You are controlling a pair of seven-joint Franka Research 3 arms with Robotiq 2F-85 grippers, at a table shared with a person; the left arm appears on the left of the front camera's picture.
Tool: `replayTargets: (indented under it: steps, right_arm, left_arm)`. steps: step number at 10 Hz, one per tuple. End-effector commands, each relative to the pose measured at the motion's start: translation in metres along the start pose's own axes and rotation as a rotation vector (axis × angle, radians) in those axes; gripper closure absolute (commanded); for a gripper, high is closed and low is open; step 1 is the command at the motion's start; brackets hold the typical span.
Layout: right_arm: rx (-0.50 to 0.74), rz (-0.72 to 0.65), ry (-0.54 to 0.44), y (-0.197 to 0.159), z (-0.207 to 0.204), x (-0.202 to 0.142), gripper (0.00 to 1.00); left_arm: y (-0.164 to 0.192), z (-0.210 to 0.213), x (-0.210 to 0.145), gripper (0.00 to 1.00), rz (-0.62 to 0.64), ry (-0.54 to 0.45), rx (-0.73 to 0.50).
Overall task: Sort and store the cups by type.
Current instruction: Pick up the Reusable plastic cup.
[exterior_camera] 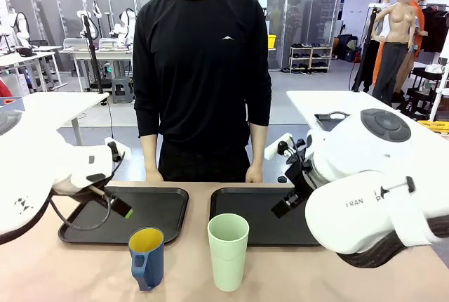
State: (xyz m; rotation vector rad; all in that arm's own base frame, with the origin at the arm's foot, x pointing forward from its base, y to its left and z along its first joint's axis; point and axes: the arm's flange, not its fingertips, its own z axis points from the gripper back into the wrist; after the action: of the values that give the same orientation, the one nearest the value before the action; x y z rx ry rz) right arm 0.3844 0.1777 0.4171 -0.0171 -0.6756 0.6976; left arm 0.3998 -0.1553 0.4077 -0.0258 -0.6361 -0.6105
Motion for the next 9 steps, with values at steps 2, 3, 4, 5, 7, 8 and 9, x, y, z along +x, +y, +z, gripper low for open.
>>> replayTargets:
  steps: [2,3,4,5,7,8,9]
  right_arm:
    - [-0.171,0.029,-0.044,0.035,0.073,0.030,0.00]
    - [-0.214,0.047,-0.060,0.043,0.089,0.032,0.00]
    - [-0.233,0.079,-0.066,0.048,0.098,0.032,0.00]
    - [-0.250,0.091,-0.069,0.050,0.103,0.031,0.00]
    - [-0.277,0.106,-0.089,0.054,0.106,0.029,0.00]
    - [-0.281,0.110,-0.085,0.054,0.106,0.029,0.00]
    - [-0.281,0.116,-0.086,0.053,0.106,0.029,0.00]
  left_arm:
    - [-0.013,0.065,0.017,0.00,-0.029,-0.096,0.090]
    - [-0.022,0.080,0.019,0.00,-0.066,-0.127,0.104]
    - [-0.026,0.088,0.018,0.00,-0.080,-0.143,0.093]
    - [-0.028,0.089,0.018,0.00,-0.086,-0.141,0.082]
    - [-0.030,0.090,0.014,0.00,-0.101,-0.134,0.076]
    - [-0.031,0.090,0.013,0.00,-0.107,-0.132,0.073]
    - [-0.030,0.090,0.012,0.00,-0.113,-0.137,0.072]
